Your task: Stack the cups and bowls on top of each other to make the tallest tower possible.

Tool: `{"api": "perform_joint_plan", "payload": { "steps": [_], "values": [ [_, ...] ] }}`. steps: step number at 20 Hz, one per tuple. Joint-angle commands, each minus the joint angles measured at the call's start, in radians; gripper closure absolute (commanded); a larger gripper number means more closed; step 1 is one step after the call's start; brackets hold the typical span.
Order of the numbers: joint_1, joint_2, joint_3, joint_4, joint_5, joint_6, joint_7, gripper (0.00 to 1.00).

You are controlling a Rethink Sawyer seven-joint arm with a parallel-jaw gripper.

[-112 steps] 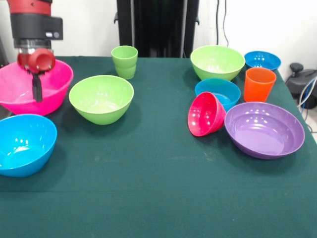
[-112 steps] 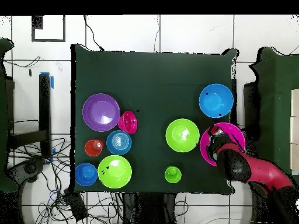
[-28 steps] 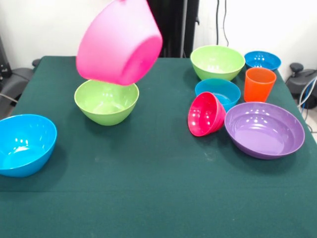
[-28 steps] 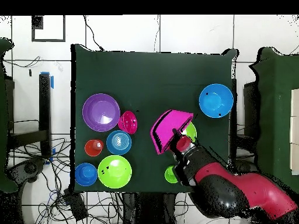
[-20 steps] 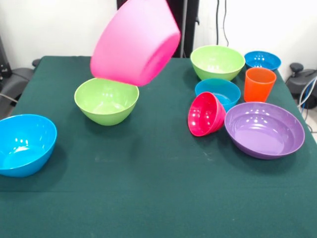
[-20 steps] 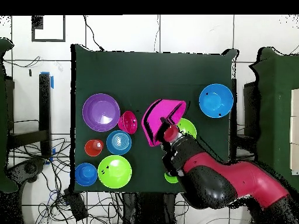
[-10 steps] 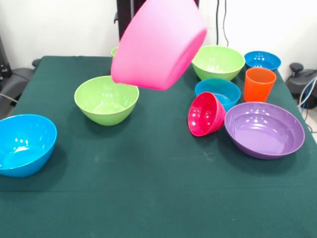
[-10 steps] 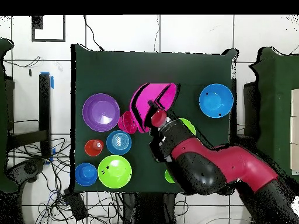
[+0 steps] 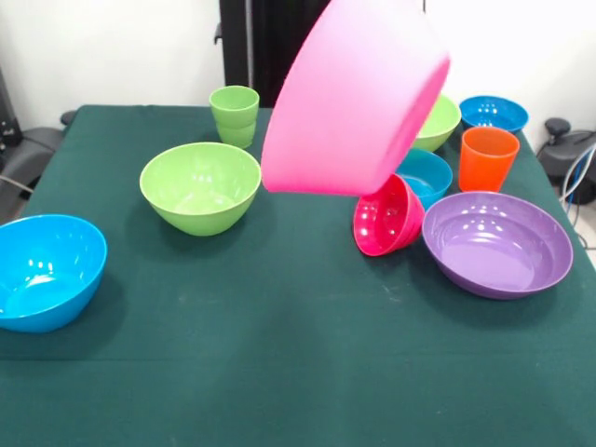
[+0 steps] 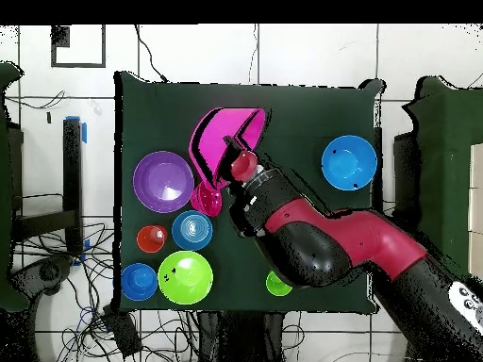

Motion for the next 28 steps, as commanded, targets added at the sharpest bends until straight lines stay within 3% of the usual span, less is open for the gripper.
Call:
{"api": "perform_joint_plan", "payload": {
  "steps": [1, 10, 28],
  "values": [
    [0.055, 0.2, -0.096, -0.085, -0.174, -0.048, -0.044, 1.0],
    [0.015, 0.288, -0.069, -0.105, -0.294, -0.006, -0.049, 1.0],
    [-0.135, 0.605, 0.057, -0.151, -0.518, 0.172, -0.196, 1.0]
  ]
}}
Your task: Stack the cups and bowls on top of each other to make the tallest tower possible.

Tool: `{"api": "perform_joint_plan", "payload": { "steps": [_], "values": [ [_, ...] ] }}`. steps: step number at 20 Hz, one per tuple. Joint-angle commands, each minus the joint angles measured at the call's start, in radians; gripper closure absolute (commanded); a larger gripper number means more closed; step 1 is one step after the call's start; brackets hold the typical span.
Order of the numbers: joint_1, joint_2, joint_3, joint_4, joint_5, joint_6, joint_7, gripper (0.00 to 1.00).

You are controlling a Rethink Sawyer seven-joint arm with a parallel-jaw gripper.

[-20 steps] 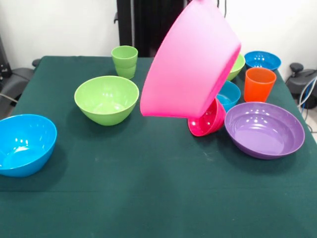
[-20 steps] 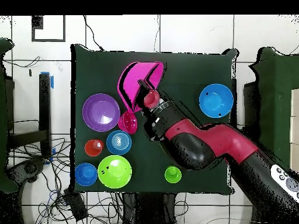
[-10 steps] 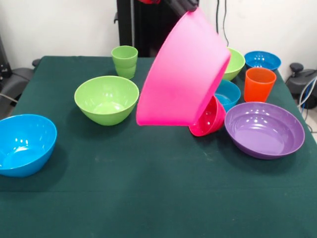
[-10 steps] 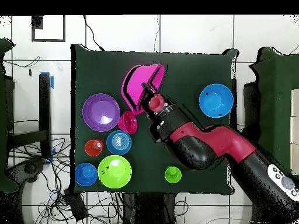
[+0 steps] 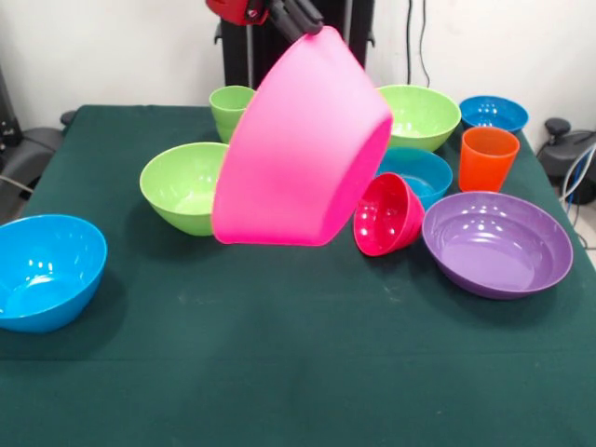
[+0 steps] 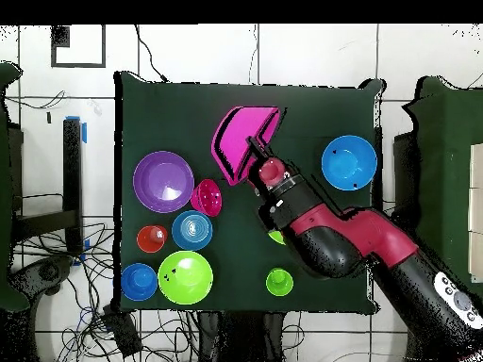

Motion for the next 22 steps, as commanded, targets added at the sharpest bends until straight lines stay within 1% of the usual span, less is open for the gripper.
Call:
{"api": "perform_joint_plan", "payload": {
  "steps": [1, 3, 5, 9, 12, 14, 18, 19, 22],
  "values": [
    [-0.02, 0.212, 0.057, -0.058, -0.151, 0.192, -0.221, 1.0],
    [-0.037, 0.28, 0.087, -0.067, -0.165, 0.23, -0.269, 1.0],
    [-0.04, 0.31, 0.106, -0.07, -0.171, 0.245, -0.284, 1.0],
    [-0.027, 0.293, 0.114, -0.069, -0.19, 0.219, -0.235, 1.0],
    [-0.016, 0.309, 0.126, -0.089, -0.202, 0.221, -0.234, 1.0],
    [-0.006, 0.307, 0.132, -0.098, -0.209, 0.217, -0.223, 1.0],
    [0.03, 0.272, 0.144, -0.115, -0.22, 0.179, -0.169, 1.0],
    [0.042, 0.276, 0.15, -0.126, -0.222, 0.176, -0.167, 1.0],
    [0.049, 0.296, 0.158, -0.139, -0.225, 0.185, -0.176, 1.0]
  ]
}}
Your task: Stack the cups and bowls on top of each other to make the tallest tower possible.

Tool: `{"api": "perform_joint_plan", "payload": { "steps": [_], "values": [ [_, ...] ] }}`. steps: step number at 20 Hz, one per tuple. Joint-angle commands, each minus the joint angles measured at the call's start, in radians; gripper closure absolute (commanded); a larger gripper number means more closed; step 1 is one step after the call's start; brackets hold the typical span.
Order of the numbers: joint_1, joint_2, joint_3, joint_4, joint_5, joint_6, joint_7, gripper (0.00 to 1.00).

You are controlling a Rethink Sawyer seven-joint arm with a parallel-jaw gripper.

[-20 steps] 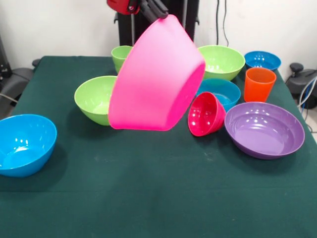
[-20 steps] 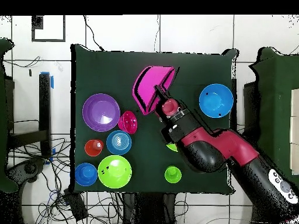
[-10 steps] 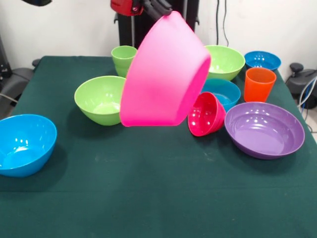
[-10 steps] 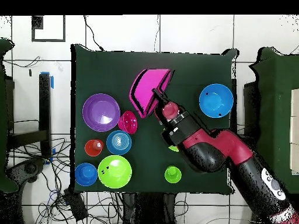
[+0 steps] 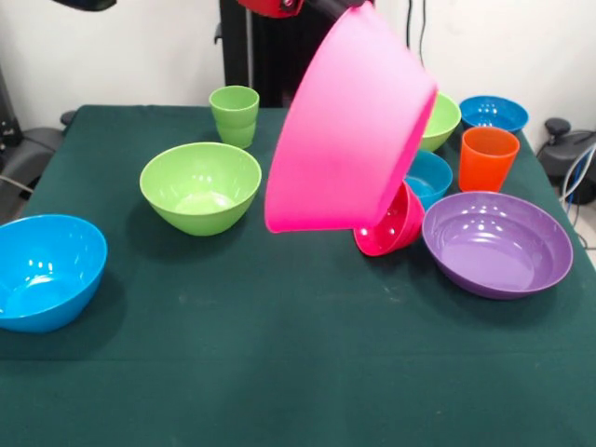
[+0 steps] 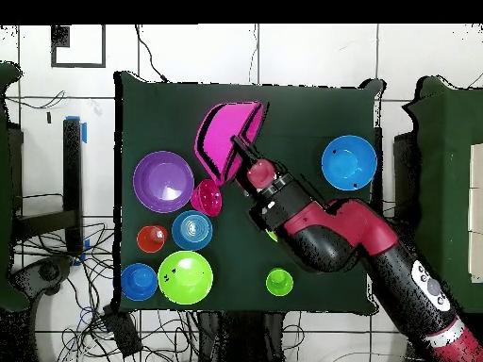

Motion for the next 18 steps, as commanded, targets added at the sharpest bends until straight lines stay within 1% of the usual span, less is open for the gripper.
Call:
{"api": "perform_joint_plan", "payload": {
  "steps": [1, 5, 8, 12, 13, 15, 18],
  "values": [
    [0.078, 0.051, 0.015, -0.1, -0.08, 0.059, -0.187, 1.0],
    [0.055, 0.109, 0.03, -0.098, -0.076, 0.11, -0.249, 1.0],
    [0.049, 0.144, 0.035, -0.104, -0.083, 0.125, -0.282, 1.0],
    [0.038, 0.242, 0.059, -0.121, -0.087, 0.163, -0.379, 1.0],
    [0.031, 0.29, 0.069, -0.128, -0.081, 0.187, -0.433, 1.0],
    [0.021, 0.348, 0.08, -0.138, -0.069, 0.216, -0.505, 1.0],
    [0.008, 0.39, 0.077, -0.143, -0.058, 0.236, -0.565, 1.0]
  ]
}}
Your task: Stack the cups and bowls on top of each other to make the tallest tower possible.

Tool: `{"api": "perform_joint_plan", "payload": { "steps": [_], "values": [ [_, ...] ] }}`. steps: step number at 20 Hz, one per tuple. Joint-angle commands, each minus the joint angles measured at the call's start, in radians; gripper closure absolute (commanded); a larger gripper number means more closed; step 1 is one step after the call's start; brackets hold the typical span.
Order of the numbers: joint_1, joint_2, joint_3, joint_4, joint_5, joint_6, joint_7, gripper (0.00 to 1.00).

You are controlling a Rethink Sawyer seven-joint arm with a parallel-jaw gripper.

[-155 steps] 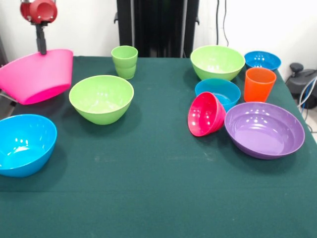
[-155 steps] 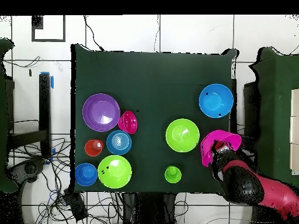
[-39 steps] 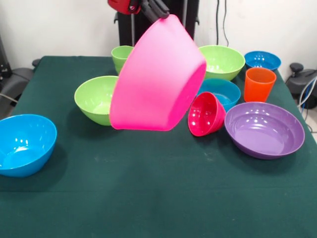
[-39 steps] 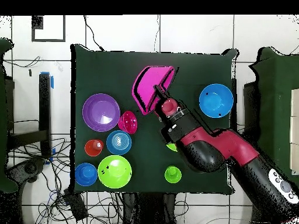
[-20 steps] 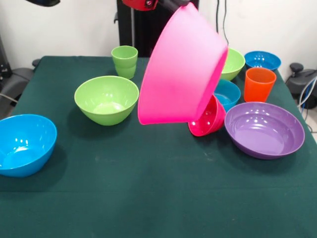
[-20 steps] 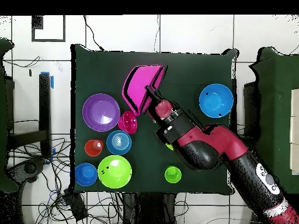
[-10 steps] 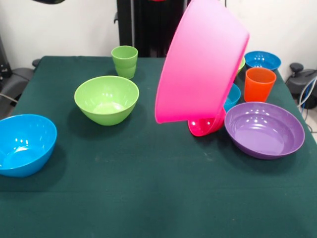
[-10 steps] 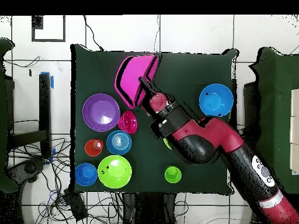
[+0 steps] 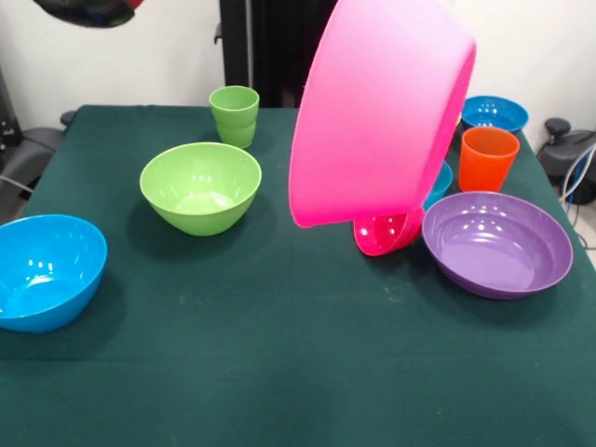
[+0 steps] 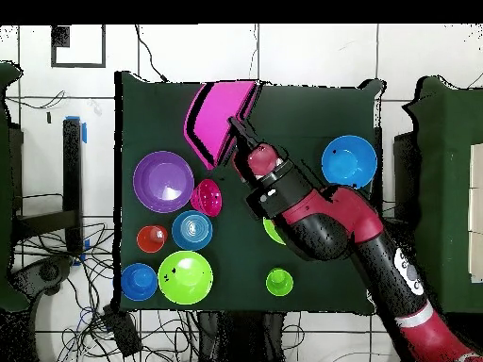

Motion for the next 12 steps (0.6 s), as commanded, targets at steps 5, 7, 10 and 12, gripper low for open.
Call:
{"api": "perform_joint_plan", "payload": {
  "steps": [5, 7, 10, 12],
  "values": [
    [-0.015, 0.231, -0.056, -0.083, -0.025, 0.205, -0.582, 1.0],
    [-0.022, 0.235, -0.066, -0.086, -0.018, 0.209, -0.605, 1.0],
    [-0.031, 0.244, -0.088, -0.1, -0.012, 0.212, -0.644, 1.0],
    [-0.037, 0.26, -0.103, -0.112, -0.006, 0.22, -0.683, 1.0]
  ]
}}
